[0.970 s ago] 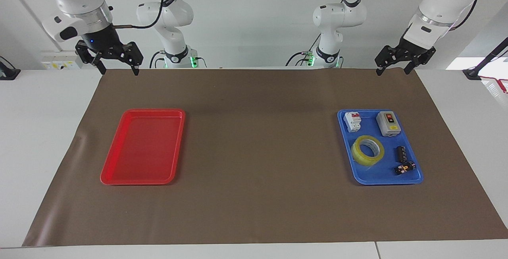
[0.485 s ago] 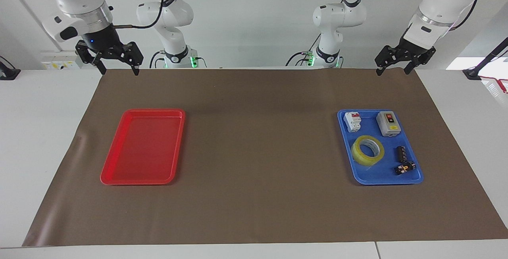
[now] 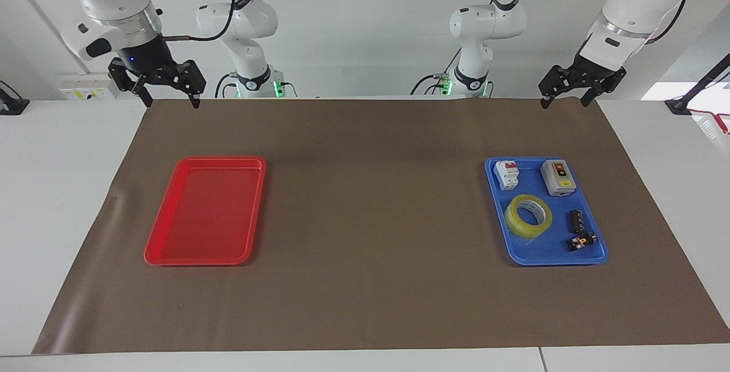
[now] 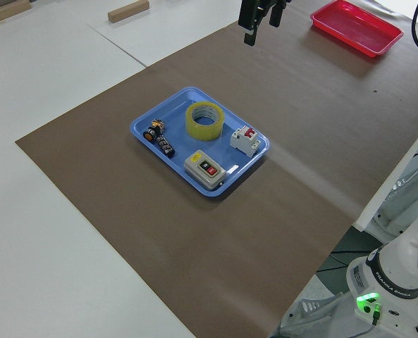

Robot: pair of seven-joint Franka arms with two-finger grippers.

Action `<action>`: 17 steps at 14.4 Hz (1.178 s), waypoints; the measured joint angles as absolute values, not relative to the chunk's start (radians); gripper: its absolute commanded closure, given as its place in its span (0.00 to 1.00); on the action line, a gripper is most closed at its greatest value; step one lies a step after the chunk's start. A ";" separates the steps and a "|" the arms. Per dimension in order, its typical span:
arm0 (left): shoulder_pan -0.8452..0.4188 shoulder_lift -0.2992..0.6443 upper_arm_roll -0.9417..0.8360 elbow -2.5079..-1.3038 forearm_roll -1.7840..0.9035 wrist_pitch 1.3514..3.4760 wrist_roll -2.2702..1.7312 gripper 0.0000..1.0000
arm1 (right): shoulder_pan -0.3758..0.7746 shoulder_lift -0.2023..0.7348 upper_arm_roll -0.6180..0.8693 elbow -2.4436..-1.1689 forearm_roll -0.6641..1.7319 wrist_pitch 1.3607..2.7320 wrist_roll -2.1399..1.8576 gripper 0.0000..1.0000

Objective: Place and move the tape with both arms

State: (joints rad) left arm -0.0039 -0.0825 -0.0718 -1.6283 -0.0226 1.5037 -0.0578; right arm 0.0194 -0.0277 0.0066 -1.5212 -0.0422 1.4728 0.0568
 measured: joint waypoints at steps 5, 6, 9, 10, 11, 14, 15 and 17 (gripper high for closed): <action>-0.004 -0.082 -0.072 -1.628 -0.023 1.504 -0.058 0.00 | 0.019 -0.028 0.006 -1.521 -0.042 1.473 0.057 0.00; -0.004 -0.082 -0.072 -1.628 -0.023 1.504 -0.058 0.00 | 0.019 -0.028 0.006 -1.521 -0.042 1.473 0.057 0.00; -0.004 -0.082 -0.072 -1.628 -0.023 1.504 -0.058 0.00 | 0.019 -0.028 0.006 -1.521 -0.042 1.473 0.057 0.00; -0.004 -0.082 -0.072 -1.628 -0.023 1.504 -0.058 0.00 | 0.019 -0.028 0.006 -1.521 -0.042 1.473 0.057 0.00; -0.004 -0.083 -0.072 -1.628 -0.023 1.502 -0.058 0.00 | 0.019 -0.028 0.006 -1.521 -0.042 1.473 0.057 0.00; -0.004 -0.083 -0.070 -1.628 -0.019 1.493 -0.058 0.00 | 0.019 -0.028 0.005 -1.521 -0.042 1.473 0.057 0.00; -0.003 -0.084 -0.069 -1.629 -0.006 1.495 -0.060 0.00 | 0.019 -0.028 0.005 -1.521 -0.042 1.473 0.057 0.00; 0.020 -0.083 -0.068 -1.633 0.022 1.514 -0.064 0.00 | 0.019 -0.028 0.004 -1.521 -0.042 1.473 0.057 0.00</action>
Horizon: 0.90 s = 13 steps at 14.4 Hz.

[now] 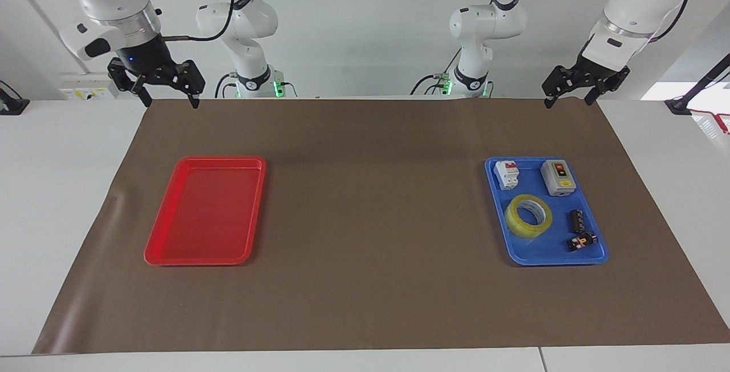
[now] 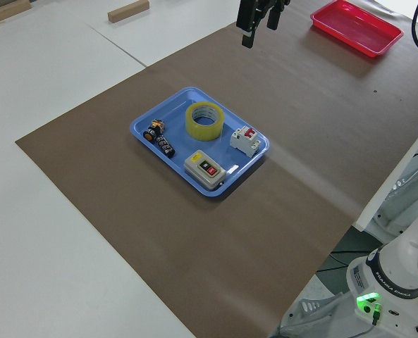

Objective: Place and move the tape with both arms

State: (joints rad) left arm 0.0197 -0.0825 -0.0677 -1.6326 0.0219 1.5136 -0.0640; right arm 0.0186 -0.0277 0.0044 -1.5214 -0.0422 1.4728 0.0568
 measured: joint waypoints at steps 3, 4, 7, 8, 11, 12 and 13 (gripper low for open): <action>0.074 -0.036 -0.064 -1.677 0.024 1.654 -0.062 0.00 | 0.019 -0.028 0.004 -1.521 -0.042 1.473 0.057 0.00; 0.078 0.001 -0.063 -1.692 0.024 1.709 -0.062 0.00 | 0.018 -0.028 0.004 -1.522 -0.042 1.473 0.057 0.00; 0.078 0.145 -0.064 -1.725 0.027 1.890 -0.063 0.00 | 0.018 -0.028 0.004 -1.522 -0.042 1.473 0.057 0.00; 0.078 0.187 -0.064 -1.743 0.028 1.964 -0.063 0.00 | 0.018 -0.028 0.004 -1.522 -0.042 1.473 0.057 0.00; 0.078 0.277 -0.064 -1.773 0.029 2.088 -0.063 0.00 | 0.018 -0.028 0.004 -1.522 -0.042 1.473 0.057 0.00; 0.078 0.292 -0.064 -1.781 0.029 2.103 -0.063 0.03 | 0.018 -0.028 0.004 -1.522 -0.042 1.473 0.057 0.00; 0.078 0.299 -0.064 -1.796 0.030 2.118 -0.063 0.05 | 0.018 -0.028 0.003 -1.522 -0.042 1.473 0.057 0.00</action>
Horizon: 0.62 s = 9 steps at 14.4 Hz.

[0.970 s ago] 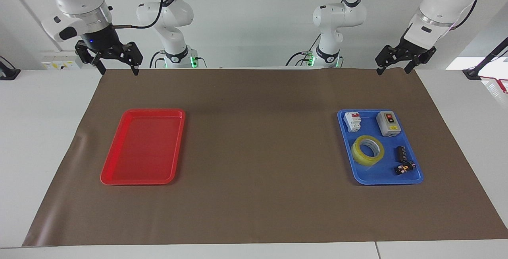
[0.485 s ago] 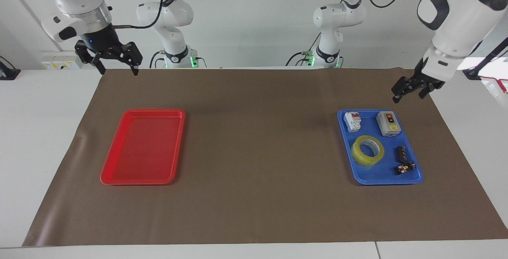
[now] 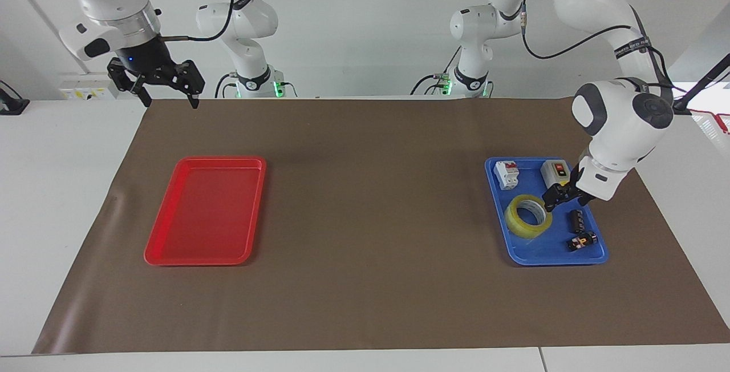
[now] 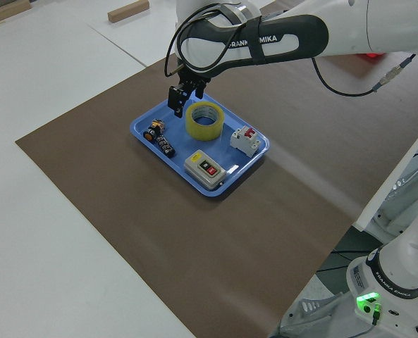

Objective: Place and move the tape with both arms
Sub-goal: 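Reach the left gripper into the blue tray and grasp the yellow tape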

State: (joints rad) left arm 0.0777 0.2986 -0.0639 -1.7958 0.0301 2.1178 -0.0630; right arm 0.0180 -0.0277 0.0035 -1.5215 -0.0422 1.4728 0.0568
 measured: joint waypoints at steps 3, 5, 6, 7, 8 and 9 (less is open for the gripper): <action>0.077 0.300 -0.064 -1.867 0.032 2.193 -0.063 0.08 | 0.018 -0.028 0.003 -1.522 -0.042 1.473 0.057 0.00; 0.073 0.302 -0.065 -1.912 0.032 2.248 -0.063 0.12 | 0.018 -0.028 0.002 -1.522 -0.042 1.473 0.057 0.00; 0.070 0.306 -0.066 -1.926 0.032 2.263 -0.063 0.27 | 0.018 -0.028 0.002 -1.522 -0.042 1.473 0.057 0.00; 0.070 0.310 -0.067 -1.934 0.032 2.270 -0.063 0.43 | 0.018 -0.028 0.002 -1.522 -0.042 1.473 0.057 0.00; 0.070 0.314 -0.067 -1.934 0.032 2.273 -0.063 0.54 | 0.017 -0.028 0.002 -1.522 -0.042 1.473 0.057 0.00; 0.070 0.316 -0.067 -1.934 0.032 2.275 -0.063 0.64 | 0.017 -0.028 0.002 -1.522 -0.042 1.473 0.057 0.00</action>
